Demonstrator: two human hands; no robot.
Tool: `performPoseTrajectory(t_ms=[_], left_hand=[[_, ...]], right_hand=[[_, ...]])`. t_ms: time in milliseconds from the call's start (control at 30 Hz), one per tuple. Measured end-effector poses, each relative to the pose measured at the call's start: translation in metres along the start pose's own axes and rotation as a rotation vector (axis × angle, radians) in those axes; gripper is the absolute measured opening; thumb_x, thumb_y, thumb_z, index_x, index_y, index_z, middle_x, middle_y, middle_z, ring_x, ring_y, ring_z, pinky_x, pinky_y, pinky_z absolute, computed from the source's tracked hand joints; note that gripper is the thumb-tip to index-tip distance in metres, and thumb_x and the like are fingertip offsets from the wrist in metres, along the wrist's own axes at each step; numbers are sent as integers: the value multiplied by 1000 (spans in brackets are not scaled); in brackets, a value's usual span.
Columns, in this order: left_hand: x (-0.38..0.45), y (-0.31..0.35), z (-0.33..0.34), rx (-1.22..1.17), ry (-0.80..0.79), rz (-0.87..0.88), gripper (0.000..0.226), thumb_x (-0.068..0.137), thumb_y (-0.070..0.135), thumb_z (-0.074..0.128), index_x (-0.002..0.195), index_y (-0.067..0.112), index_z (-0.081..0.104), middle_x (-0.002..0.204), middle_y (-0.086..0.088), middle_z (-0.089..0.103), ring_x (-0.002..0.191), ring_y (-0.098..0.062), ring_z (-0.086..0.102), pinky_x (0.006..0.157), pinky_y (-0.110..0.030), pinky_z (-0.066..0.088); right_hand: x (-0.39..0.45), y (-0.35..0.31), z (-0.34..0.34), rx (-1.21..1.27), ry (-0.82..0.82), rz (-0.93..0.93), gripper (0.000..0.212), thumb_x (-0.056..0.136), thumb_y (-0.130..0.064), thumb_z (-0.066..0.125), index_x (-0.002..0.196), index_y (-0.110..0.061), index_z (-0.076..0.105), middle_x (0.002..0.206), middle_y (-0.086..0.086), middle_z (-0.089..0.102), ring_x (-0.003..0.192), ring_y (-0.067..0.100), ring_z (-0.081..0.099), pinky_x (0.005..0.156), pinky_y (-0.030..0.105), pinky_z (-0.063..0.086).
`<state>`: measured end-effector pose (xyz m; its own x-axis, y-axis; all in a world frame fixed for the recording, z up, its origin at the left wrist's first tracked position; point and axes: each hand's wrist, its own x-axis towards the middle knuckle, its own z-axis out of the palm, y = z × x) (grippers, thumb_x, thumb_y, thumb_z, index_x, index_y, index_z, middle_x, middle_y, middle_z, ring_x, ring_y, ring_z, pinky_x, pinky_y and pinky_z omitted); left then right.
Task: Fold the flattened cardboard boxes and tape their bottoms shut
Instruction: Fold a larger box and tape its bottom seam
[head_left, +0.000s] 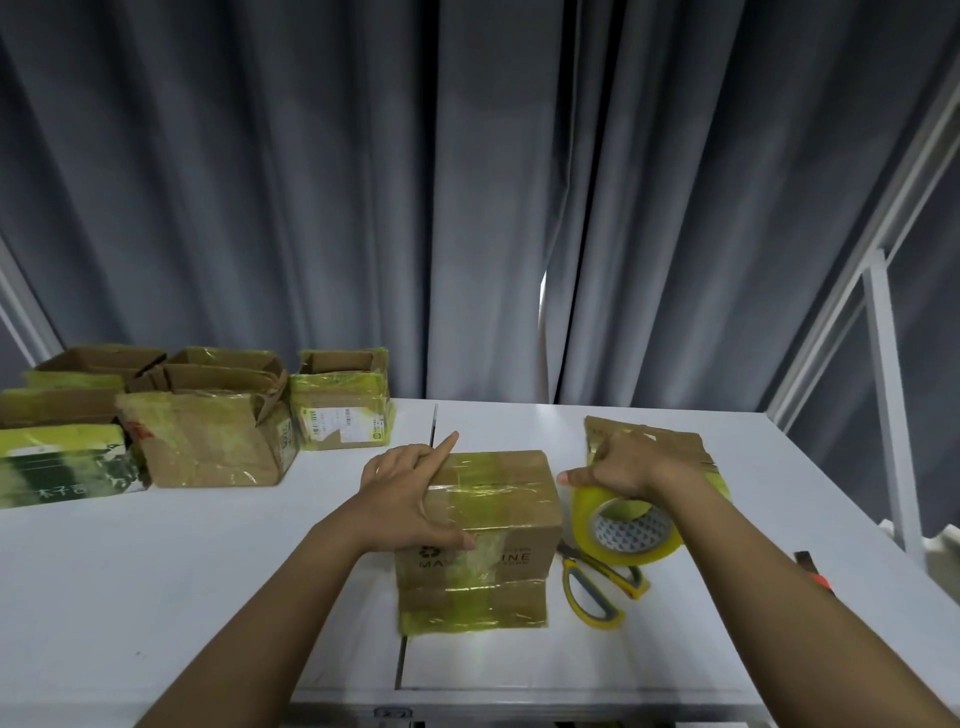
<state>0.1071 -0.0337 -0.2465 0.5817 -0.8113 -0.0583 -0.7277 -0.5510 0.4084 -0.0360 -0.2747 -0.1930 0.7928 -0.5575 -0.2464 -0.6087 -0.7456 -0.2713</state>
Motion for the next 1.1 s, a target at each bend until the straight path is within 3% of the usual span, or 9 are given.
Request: performPoseTrajectory(t_ms=[133,233,367,500,600,733,867,1000,1100], left_hand=[[1,10,-8,266,-68,-48,127,55,90,49,143,39,-27,159,2,-11,144,-19,-20,110,-49,-24],[6,38,-4,377,-55,79,112,76,67,58,145,36,-24,150,3,-36,136,-21,-38,108,-50,-26],[10,85,34,312,20,336,75,93,41,39,152,25,-4,158,4,-16,142,-12,-24,113,-44,-21],[8,89,59,286,154,322,60,98,47,15,153,23,6,160,5,-3,142,-3,-16,117,-31,-13],[4,83,59,250,169,293,61,98,52,15,152,25,5,160,8,-3,137,1,-19,114,-27,-14],[-4,69,46,238,200,138,75,94,62,25,152,23,-3,159,8,-6,144,-6,-11,108,-23,-12],[-5,50,46,427,167,99,87,83,74,21,151,28,-8,158,5,-15,145,-19,-16,110,-39,-17],[-3,46,49,535,200,74,81,84,76,16,147,25,25,154,-3,28,142,-27,21,108,-52,15],[0,39,52,471,200,132,85,79,76,11,150,32,-4,153,4,-18,141,-21,-19,109,-47,-14]], right_hand=[[5,-2,7,-30,-17,-8,59,76,-74,56,89,-17,67,111,3,67,97,22,61,82,34,49],[6,0,7,-29,-1,-20,61,76,-74,56,93,-16,70,107,3,68,96,23,61,84,36,50],[8,3,14,-24,48,-40,56,78,-73,54,68,-18,61,76,-3,61,78,18,57,64,30,42],[7,7,22,32,64,-29,54,79,-68,56,58,-19,52,63,-3,53,64,15,52,57,28,36],[9,9,25,11,49,-35,57,78,-71,55,65,-16,60,70,-1,61,71,17,58,66,31,46],[12,9,25,-20,82,-51,61,78,-73,53,94,-17,70,103,4,69,90,21,63,79,34,51],[10,4,23,-73,122,-73,73,75,-76,54,113,-15,67,127,7,62,107,25,60,87,37,51],[-4,0,5,-154,175,-87,63,79,-73,53,108,-18,66,112,1,62,91,20,54,71,30,42],[-10,-1,3,-193,210,-78,54,81,-72,52,95,-21,61,103,1,59,85,19,51,68,29,39]])
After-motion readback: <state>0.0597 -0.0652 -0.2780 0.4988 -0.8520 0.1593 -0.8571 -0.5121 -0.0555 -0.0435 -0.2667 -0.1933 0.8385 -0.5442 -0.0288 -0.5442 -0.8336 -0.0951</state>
